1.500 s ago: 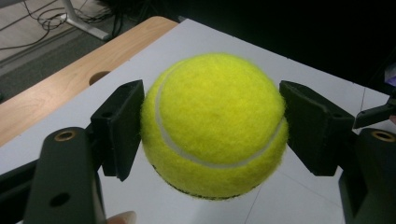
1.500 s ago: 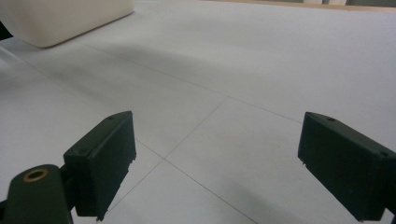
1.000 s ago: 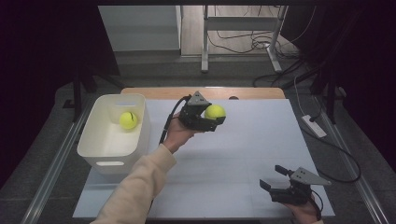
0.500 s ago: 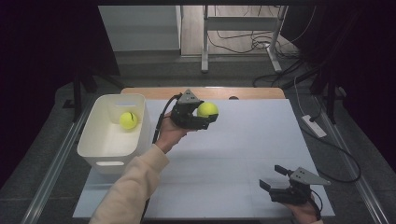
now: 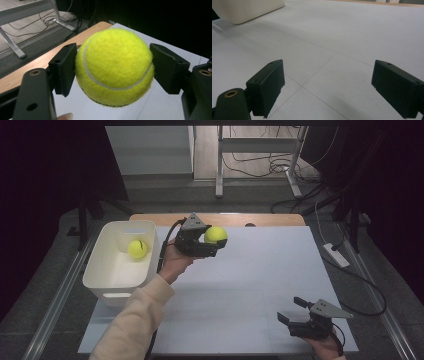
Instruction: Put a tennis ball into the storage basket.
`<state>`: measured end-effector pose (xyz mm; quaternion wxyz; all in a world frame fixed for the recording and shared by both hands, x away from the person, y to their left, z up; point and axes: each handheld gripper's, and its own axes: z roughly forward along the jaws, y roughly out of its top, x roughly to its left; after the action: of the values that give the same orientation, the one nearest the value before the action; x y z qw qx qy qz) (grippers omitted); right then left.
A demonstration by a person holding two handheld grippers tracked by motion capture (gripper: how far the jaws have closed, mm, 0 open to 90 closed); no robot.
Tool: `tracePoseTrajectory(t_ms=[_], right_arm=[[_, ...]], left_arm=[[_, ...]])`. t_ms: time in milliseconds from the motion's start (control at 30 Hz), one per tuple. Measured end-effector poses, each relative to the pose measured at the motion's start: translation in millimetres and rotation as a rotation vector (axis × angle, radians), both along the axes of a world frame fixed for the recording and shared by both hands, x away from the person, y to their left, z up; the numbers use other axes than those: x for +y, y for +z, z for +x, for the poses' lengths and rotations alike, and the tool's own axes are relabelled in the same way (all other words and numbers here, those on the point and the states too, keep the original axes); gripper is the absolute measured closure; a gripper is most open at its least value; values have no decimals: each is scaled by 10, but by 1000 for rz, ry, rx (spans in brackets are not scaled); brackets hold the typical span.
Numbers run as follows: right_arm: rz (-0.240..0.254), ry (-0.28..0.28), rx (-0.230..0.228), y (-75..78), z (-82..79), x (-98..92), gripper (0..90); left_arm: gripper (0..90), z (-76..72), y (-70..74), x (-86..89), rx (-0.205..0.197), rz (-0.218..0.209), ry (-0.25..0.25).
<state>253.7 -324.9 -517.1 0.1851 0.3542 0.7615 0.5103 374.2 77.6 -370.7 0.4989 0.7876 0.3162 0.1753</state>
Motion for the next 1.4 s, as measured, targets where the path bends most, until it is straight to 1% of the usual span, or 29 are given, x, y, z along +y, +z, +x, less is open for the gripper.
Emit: tracePoseTrajectory(t_ms=[233, 333, 700, 967, 1400], right_arm=[[0, 2, -1, 2, 1, 7, 109], [-1, 3, -2, 1, 3, 9, 109], [0, 1, -3, 4, 4, 15, 109], [-1, 5, -1, 3, 11, 24, 109], [0, 3, -4, 6, 10, 24, 110]], left_arm=[[270, -15, 27, 113, -1, -9, 21], [270, -22, 34, 144, -2, -8, 28], [270, -76, 91, 374, -11, -8, 71], [270, -101, 106, 530, -15, 0, 106], [270, -131, 118, 659, -22, 2, 135]])
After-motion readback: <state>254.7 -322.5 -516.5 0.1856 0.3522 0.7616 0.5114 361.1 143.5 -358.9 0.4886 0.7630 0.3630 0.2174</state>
